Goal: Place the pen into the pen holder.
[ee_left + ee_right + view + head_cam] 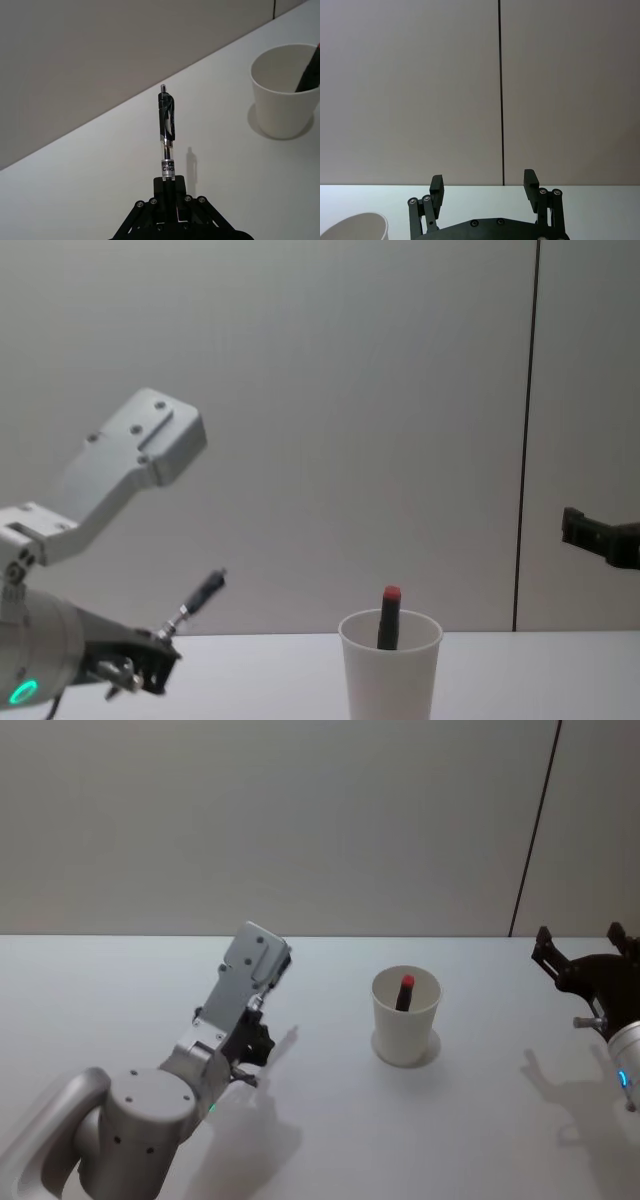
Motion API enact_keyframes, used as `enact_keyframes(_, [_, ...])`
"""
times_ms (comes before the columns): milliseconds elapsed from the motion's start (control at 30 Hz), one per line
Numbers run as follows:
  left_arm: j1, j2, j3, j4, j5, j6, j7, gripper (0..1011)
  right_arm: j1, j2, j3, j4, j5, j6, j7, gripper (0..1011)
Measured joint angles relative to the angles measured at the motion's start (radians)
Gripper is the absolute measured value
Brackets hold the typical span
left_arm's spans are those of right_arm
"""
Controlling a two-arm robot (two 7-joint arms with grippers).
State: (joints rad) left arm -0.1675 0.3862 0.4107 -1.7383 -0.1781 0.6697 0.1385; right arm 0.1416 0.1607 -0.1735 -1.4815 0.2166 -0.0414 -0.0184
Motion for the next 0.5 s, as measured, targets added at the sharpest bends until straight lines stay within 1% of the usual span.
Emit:
enact_keyframes(33, [0.007,0.002,-0.001,-0.01,0.008,-0.01,0.019,135,0.0,0.0,0.0,0.0,0.0,0.0,0.0,1002])
enact_keyframes(133, [0.018,0.003,-0.002,-0.026,0.022,-0.028,0.047,135,0.0,0.0,0.0,0.0,0.0,0.0,0.0,1002])
enact_keyframes(167, [0.024,0.004,-0.002,-0.034,0.035,-0.043,0.067,135,0.0,0.0,0.0,0.0,0.0,0.0,0.0,1002])
enact_keyframes(233, [0.031,0.004,-0.002,-0.043,0.047,-0.056,0.082,135,0.0,0.0,0.0,0.0,0.0,0.0,0.0,1002])
enact_keyframes(267, [0.036,0.004,-0.002,-0.049,0.062,-0.073,0.099,135,0.0,0.0,0.0,0.0,0.0,0.0,0.0,1002])
enact_keyframes(300, [0.039,0.004,-0.001,-0.053,0.069,-0.08,0.105,135,0.0,0.0,0.0,0.0,0.0,0.0,0.0,1002])
enact_keyframes(333, [0.043,0.004,0.0,-0.058,0.086,-0.097,0.117,135,0.0,0.0,0.0,0.0,0.0,0.0,0.0,1002])
enact_keyframes(367, [0.043,0.004,0.0,-0.058,0.086,-0.097,0.117,135,0.0,0.0,0.0,0.0,0.0,0.0,0.0,1002])
enact_keyframes(500, [0.054,0.0,0.007,-0.067,0.136,-0.153,0.141,135,0.0,0.0,0.0,0.0,0.0,0.0,0.0,1002])
